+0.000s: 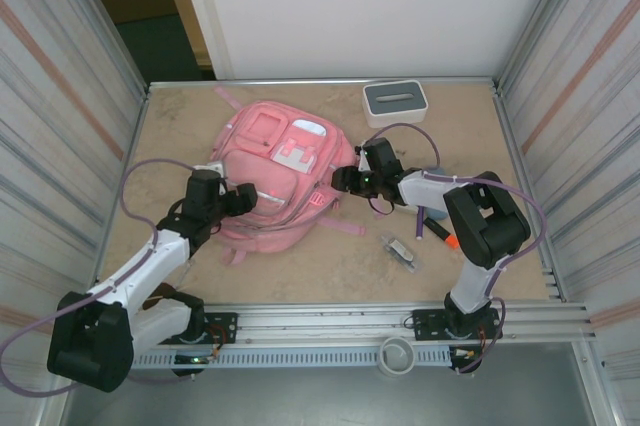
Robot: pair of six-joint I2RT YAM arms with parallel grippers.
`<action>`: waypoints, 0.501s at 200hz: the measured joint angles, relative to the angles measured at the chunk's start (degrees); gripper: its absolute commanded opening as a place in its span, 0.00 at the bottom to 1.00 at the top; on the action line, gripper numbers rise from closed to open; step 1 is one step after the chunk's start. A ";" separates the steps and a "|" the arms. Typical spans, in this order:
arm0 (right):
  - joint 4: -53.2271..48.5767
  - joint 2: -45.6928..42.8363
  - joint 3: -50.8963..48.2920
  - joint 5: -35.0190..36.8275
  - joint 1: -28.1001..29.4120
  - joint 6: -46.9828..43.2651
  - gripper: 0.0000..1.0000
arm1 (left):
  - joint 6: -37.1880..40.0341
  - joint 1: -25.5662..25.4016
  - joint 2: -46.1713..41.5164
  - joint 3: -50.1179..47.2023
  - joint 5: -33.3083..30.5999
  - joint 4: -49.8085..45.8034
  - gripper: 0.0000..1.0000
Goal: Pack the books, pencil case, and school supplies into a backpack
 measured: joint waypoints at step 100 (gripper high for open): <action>0.33 0.28 -0.07 1.60 2.45 -0.07 0.33 | -0.92 0.37 4.42 0.02 1.62 1.18 0.83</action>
